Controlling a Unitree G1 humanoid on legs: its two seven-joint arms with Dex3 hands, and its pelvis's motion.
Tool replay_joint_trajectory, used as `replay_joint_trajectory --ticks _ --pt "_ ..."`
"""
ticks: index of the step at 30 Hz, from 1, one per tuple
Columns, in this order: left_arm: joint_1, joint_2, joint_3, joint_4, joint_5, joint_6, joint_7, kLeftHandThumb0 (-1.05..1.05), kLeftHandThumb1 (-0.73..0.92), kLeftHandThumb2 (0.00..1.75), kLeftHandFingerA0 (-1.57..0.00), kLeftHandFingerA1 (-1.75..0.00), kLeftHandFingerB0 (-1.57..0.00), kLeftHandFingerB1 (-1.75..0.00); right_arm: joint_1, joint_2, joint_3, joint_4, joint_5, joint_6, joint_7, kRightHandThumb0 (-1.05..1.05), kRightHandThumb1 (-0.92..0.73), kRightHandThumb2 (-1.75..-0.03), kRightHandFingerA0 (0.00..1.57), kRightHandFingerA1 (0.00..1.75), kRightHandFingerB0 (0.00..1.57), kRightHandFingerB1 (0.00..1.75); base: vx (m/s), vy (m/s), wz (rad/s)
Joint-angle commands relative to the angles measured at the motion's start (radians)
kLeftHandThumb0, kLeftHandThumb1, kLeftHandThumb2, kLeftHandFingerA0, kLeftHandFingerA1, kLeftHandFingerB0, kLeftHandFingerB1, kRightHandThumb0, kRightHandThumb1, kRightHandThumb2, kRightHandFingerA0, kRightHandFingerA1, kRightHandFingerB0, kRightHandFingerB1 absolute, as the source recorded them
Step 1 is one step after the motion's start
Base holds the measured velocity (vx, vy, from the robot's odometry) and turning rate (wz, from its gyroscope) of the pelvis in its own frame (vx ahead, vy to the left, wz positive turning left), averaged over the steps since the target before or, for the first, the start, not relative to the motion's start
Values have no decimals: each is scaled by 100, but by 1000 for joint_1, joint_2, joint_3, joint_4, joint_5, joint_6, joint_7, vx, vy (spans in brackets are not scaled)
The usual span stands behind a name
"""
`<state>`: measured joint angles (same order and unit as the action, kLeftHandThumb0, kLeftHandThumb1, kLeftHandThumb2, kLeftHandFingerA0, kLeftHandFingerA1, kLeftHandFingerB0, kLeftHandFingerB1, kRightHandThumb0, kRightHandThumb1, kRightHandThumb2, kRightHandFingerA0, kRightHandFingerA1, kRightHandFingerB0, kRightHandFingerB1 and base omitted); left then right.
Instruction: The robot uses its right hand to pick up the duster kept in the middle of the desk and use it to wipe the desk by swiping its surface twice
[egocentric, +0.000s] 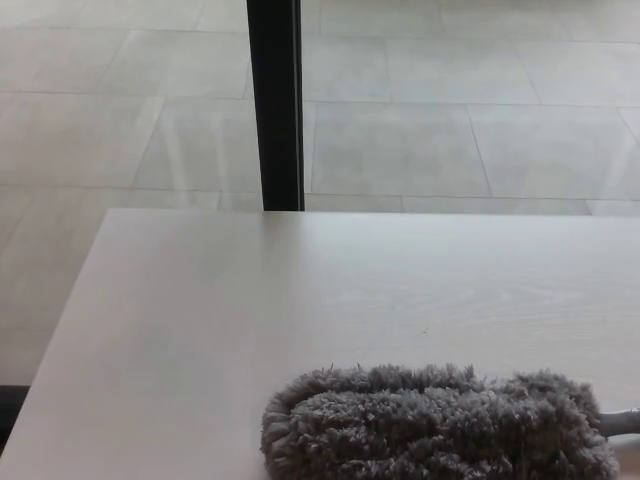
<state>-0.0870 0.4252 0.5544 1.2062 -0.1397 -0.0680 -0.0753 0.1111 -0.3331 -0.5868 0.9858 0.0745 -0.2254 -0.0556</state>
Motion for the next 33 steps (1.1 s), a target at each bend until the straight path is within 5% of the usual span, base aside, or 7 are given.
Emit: replay_joint_trajectory --ticks 1,5,13,17,24,25,33 --pt "-33 32 76 52 -92 -34 23 -36 45 53 -102 -93 -71 -55 -35 -56 -164 -18 212 -18 48 -92 -66 -61 23 122 0 97 0 0 0" --pt "-42 21 112 54 -121 -35 1 -36 46 53 -75 -74 -60 -56 -110 -124 -223 -175 281 60 107 -105 -62 -108 0 71 0 64 0 0 0" --pt "-40 29 70 58 -78 -34 -25 -51 52 56 -61 -68 -65 -51 -255 -184 -115 -515 246 108 166 -102 -62 -105 5 69 0 52 0 0 0" --pt "-38 25 77 51 -94 -35 -50 -53 51 56 -56 -67 -62 -51 -358 -206 11 -644 168 134 180 -98 -65 -87 0 0 0 7 0 0 0" --pt "-38 26 71 50 -98 -32 -59 -53 52 56 -54 -68 -61 -51 -374 -203 268 -864 64 155 281 -95 -64 -105 0 19 0 10 0 0 0" --pt "-38 26 71 51 -99 -32 -59 -52 52 56 -54 -67 -60 -52 -370 -209 288 -875 58 163 289 -89 -75 -63 0 30 0 8 0 0 0" --pt "-42 30 67 55 -101 -34 -63 -51 52 56 -55 -66 -61 -52 -354 -229 593 -742 -160 -22 373 -98 -61 -100 0 10 0 0 0 0 0"
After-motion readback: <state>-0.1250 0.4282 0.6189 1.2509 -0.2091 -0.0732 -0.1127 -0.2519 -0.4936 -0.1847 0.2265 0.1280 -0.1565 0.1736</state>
